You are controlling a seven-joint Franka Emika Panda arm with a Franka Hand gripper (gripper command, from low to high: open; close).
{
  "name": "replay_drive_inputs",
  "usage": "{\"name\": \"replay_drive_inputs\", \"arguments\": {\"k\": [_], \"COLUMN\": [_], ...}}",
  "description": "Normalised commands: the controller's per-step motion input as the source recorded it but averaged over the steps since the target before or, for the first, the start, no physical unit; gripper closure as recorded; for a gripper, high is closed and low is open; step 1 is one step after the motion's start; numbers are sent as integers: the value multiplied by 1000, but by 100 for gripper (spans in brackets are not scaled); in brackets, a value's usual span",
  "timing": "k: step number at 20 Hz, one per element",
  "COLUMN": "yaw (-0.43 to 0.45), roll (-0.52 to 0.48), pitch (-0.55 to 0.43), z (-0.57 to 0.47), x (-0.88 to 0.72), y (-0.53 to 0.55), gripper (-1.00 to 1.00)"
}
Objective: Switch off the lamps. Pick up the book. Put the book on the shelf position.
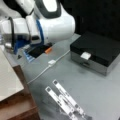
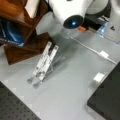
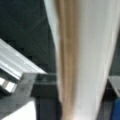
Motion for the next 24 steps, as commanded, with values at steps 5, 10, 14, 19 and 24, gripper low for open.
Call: {"name": "replay_drive_inputs", "arguments": {"k": [5, 10, 14, 19, 24], "yaw": [-93, -79, -72, -103, -177], "roll": [2, -8, -21, 41, 178], "pitch": [-104, -119, -125, -122, -138], "z": [-184, -249, -250, -138, -33], "x": [58, 141, 187, 214, 249], "y": [-5, 68, 76, 81, 303], "gripper": [-100, -100, -100, -100, -100]}}
